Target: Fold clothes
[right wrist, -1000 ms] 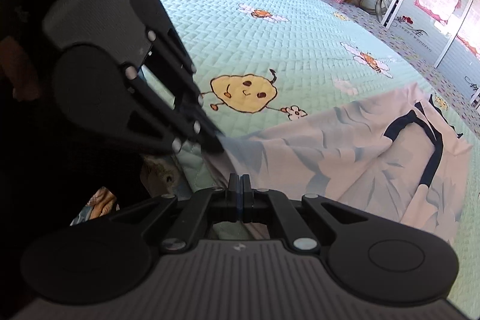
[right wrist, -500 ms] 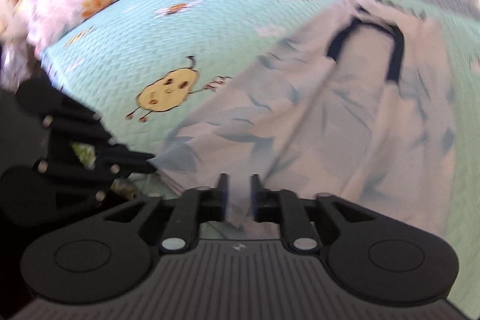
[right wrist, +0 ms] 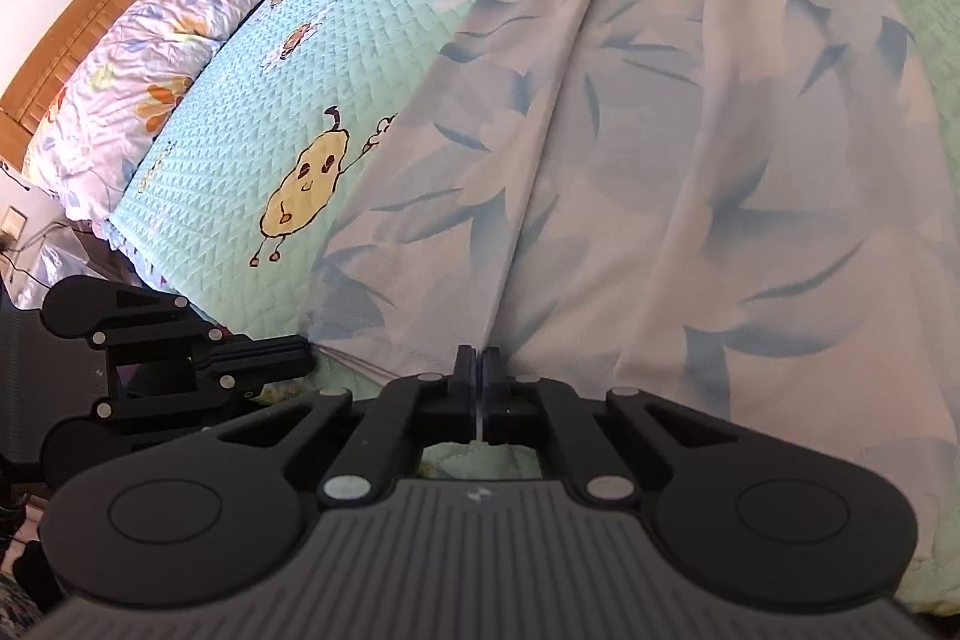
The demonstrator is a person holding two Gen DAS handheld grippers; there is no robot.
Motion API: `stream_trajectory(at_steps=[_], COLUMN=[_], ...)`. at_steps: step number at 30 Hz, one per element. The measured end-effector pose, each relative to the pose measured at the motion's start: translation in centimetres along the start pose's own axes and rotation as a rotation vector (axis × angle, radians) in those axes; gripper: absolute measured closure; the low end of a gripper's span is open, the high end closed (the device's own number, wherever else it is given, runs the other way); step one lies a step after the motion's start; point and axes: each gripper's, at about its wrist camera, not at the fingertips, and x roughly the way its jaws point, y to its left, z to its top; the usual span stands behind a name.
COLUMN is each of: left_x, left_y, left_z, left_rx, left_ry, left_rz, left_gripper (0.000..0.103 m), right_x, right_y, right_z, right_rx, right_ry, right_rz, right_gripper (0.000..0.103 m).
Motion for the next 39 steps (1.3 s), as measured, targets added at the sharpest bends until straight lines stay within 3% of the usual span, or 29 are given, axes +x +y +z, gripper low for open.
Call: stream_trajectory(at_steps=[2,6,9,13,16,18,19,24,27,30,33,34,35,36,39], left_x=[-0.7,-1.9,-1.9,-1.4,1.2,3.1,3.8,2.8,1.9,1.9,4.1,5.1,5.7,6.1,5.7], left_y=[1.2,4.0,5.0,5.6,5.1,4.6,4.4,5.4,6.1,6.3,6.4,6.4,6.4,6.4,6.0], left_z=[-0.1,-0.3,1.0,3.1,4.4,3.9,3.6,2.8,3.7,5.3,6.1,5.9,5.5,5.2,5.1], left_rx=[-0.084,-0.264,-0.347,-0.414,-0.409,-0.400,-0.393,-0.442,-0.442,-0.405,-0.389,-0.396,-0.406,-0.413,-0.407], left_ry=[-0.006,-0.037,-0.087,-0.154,-0.119,-0.034,-0.005,-0.033,-0.084,-0.143,-0.082,-0.044,-0.029,-0.021,-0.043], left_rz=[-0.025,-0.043,-0.084,-0.144,-0.199,-0.194,-0.187,-0.239,-0.229,-0.197,-0.156,-0.157,-0.155,-0.155,-0.154], left_gripper=[0.095,0.074,0.073,0.073,0.072,0.072,0.073,0.072,0.071,0.063,0.052,0.052,0.053,0.052,0.048], right_x=[-0.2,-1.2,-2.4,-2.4,-0.5,1.4,2.1,0.8,0.0,0.7,3.2,4.3,4.8,5.2,3.7], right_y=[-0.2,-0.9,-0.4,0.5,-0.3,-1.3,-1.6,-0.9,-0.3,-1.0,-3.0,-3.6,-4.1,-4.5,-4.1], right_z=[0.0,0.2,0.7,1.8,2.2,1.8,1.4,1.6,4.0,6.7,8.0,7.9,7.6,7.4,7.4], right_rx=[0.018,0.067,0.051,0.080,0.153,0.179,0.179,0.119,0.103,0.167,0.241,0.264,0.266,0.268,0.258], right_ry=[-0.001,-0.019,-0.068,-0.122,-0.105,-0.037,0.006,0.002,-0.073,-0.146,-0.134,-0.090,-0.074,-0.059,-0.077], right_rz=[0.004,-0.002,-0.019,0.106,0.179,0.152,0.106,0.093,0.112,0.177,0.231,0.195,0.176,0.158,0.159], right_gripper=[0.100,0.095,0.093,0.093,0.093,0.093,0.103,0.099,0.094,0.088,0.078,0.079,0.094,0.098,0.091])
